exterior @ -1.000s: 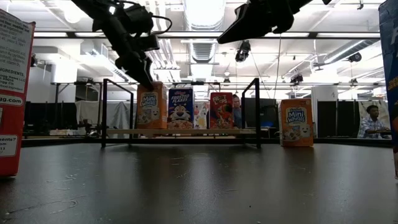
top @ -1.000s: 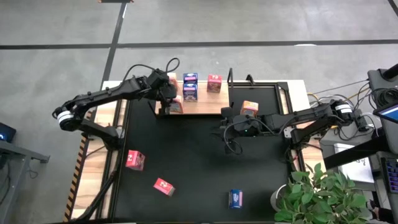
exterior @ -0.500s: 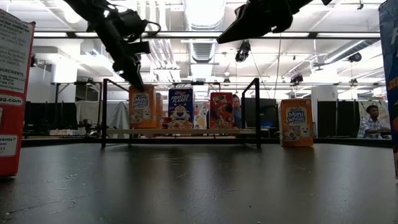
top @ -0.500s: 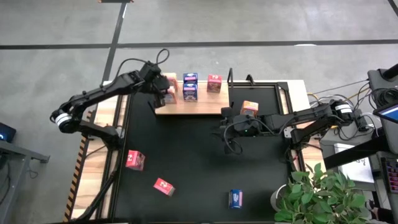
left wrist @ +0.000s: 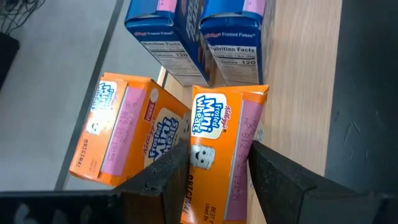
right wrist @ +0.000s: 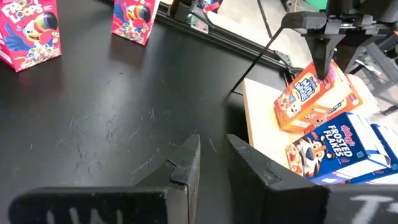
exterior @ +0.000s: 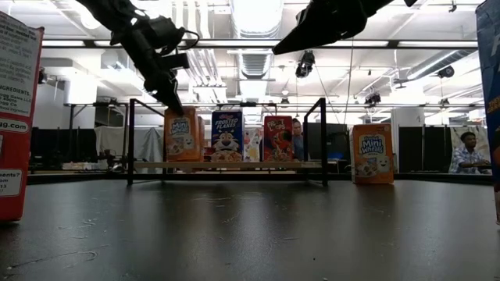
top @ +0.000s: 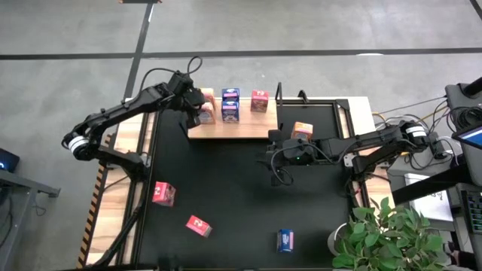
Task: Stack cereal on shelf
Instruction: Put the bottom orange cereal box on the shelf aligned with other orange cereal box
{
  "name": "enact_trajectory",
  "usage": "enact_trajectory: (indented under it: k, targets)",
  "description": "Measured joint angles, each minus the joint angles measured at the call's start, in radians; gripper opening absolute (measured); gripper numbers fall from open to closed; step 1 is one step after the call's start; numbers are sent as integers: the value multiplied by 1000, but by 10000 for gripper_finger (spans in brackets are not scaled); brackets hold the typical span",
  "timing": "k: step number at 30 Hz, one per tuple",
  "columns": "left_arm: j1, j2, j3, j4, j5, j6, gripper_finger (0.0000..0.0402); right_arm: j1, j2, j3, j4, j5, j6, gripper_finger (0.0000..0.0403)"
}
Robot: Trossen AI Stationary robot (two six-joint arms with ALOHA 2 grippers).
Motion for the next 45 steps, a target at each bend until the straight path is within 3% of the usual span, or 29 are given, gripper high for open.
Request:
enact_trajectory:
  k: [19, 28, 37, 41, 45]
  targets:
    - [2, -2, 1, -9, -4, 0, 198, 0, 0, 0, -8, 3, 15, 68]
    - [-4, -11, 134, -146, 25, -9, 199, 0, 0, 13, -8, 3, 11, 68]
    - [-5, -20, 104, -196, 11, 0, 121, 0, 0, 12, -8, 3, 0, 68]
    - [-4, -23, 118, -210, -60, 28, 82, 0, 0, 11, -8, 3, -26, 68]
    - [-2, -19, 110, -206, -66, 59, 55, 0, 0, 11, -7, 3, -36, 68]
